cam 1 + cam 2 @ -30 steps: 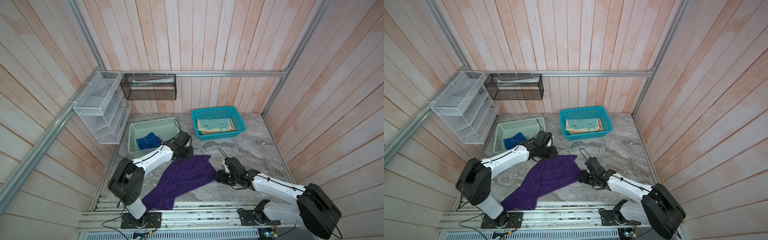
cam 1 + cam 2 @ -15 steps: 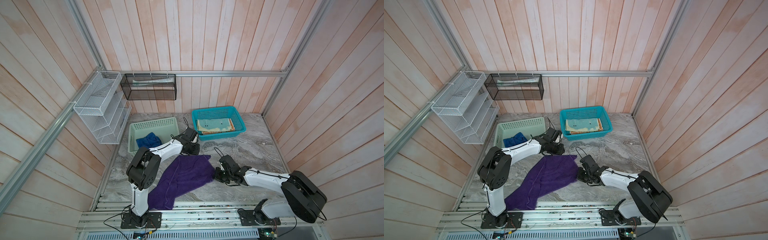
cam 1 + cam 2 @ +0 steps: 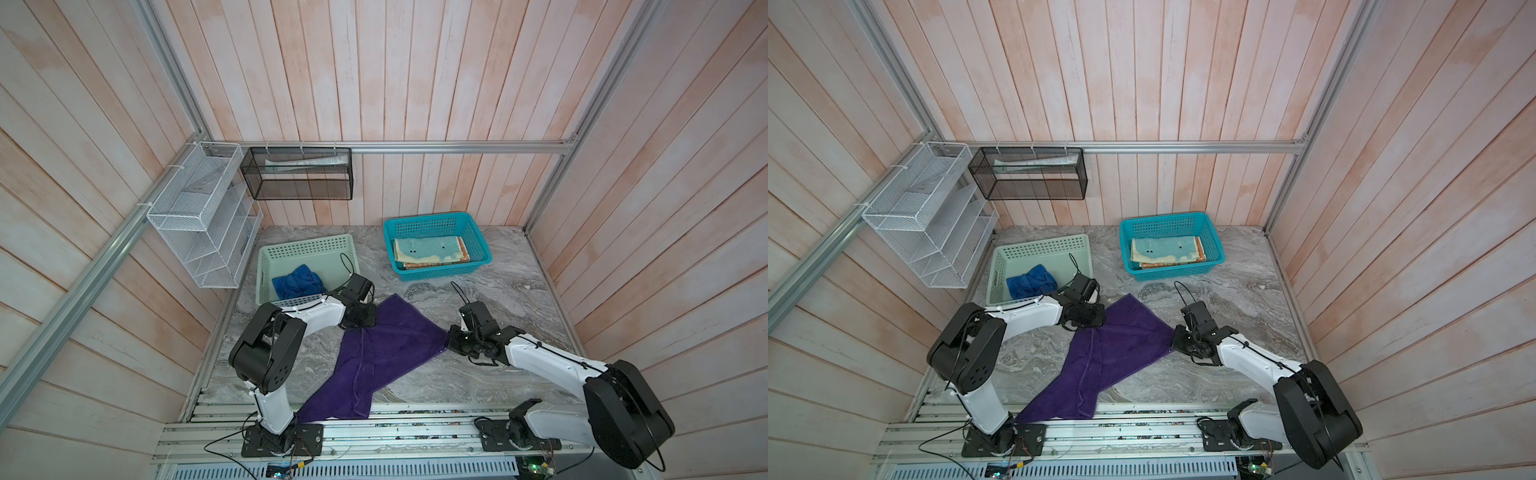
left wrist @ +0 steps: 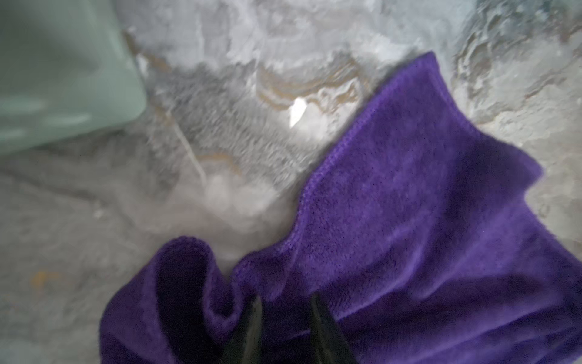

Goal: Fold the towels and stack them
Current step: 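Grasp the two corners of the purple towel farthest from the robot with both grippers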

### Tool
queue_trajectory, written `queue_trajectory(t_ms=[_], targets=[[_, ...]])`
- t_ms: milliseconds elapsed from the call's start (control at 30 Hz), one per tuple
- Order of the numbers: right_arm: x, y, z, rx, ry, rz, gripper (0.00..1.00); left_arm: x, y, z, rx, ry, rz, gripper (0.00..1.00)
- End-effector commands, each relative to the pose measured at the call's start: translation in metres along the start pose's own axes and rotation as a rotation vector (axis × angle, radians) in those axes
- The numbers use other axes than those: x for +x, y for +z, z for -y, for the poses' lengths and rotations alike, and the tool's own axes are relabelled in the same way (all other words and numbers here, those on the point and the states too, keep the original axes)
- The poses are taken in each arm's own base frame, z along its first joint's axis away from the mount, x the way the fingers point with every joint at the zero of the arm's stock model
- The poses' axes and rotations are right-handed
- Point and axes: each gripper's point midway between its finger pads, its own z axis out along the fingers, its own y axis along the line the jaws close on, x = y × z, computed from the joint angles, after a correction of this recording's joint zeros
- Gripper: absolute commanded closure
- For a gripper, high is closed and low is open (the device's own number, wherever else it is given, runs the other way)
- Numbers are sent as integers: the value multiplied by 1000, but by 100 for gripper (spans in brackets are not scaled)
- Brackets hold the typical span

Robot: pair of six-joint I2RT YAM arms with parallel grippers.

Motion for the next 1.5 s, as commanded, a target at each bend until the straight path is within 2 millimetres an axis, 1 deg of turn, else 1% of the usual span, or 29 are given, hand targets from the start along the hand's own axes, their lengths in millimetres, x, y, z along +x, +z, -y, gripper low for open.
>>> queue_trajectory(t_ms=[0, 33, 100, 167, 233, 300, 367, 433, 567, 700, 800, 933, 1000, 1033, 1067, 1100, 1133, 1233, 1267, 1300, 1367, 1467], targets=[[-4, -5, 11, 53, -48, 4, 100, 17, -13, -23, -93, -26, -8, 71], [-6, -5, 10, 53, -57, 4, 100, 12, -20, -18, -74, -4, 20, 69], [-7, -2, 7, 47, -89, -11, 100, -5, -35, -2, -21, 54, 84, 62], [-5, 1, 6, 57, -106, -45, 100, -25, -47, 15, 29, 110, 152, 50], [-2, 5, 4, 54, -119, -72, 100, -45, -51, 31, 76, 168, 199, 39], [-1, 7, 3, 47, -129, -79, 100, -61, -46, 43, 97, 218, 205, 36], [-3, 7, 3, 51, -136, -77, 100, -72, -31, 49, 75, 261, 172, 36], [-5, 5, 1, 48, -141, -69, 100, -77, -15, 51, 46, 292, 141, 36], [-7, 4, 2, 51, -152, -51, 100, -80, 14, 53, -26, 356, 109, 37], [-4, 7, 5, 52, -150, -57, 100, -80, 35, 56, -58, 399, 83, 34], [-2, 9, 6, 50, -148, -60, 100, -70, 51, 52, -95, 421, 38, 33], [-4, 7, 8, 62, -155, -47, 100, -51, 65, 35, -198, 433, -34, 34], [-7, 5, 8, 69, -164, -37, 100, -43, 68, 30, -208, 426, -54, 37], [-9, 4, 7, 71, -170, -32, 100, -40, 69, 28, -210, 424, -60, 40], [-11, 2, 5, 71, -179, -27, 100, -37, 68, 28, -205, 425, -62, 46], [-13, 1, 4, 74, -184, -25, 100, -35, 67, 28, -199, 427, -63, 53], [-14, 0, 2, 73, -190, -21, 100, -35, 65, 29, -191, 429, -61, 63], [-19, -4, -3, 71, -207, -6, 100, -40, 53, 41, -136, 444, -28, 92], [-21, -6, -4, 72, -215, 0, 100, -42, 46, 46, -116, 450, -9, 97], [-24, -8, -7, 71, -224, 11, 100, -47, 38, 52, -95, 455, 17, 100], [-29, -14, -11, 77, -246, 29, 100, -57, 19, 61, -68, 467, 66, 100], [-41, -29, -20, 85, -278, 69, 100, -80, -21, 76, -50, 478, 168, 100]])
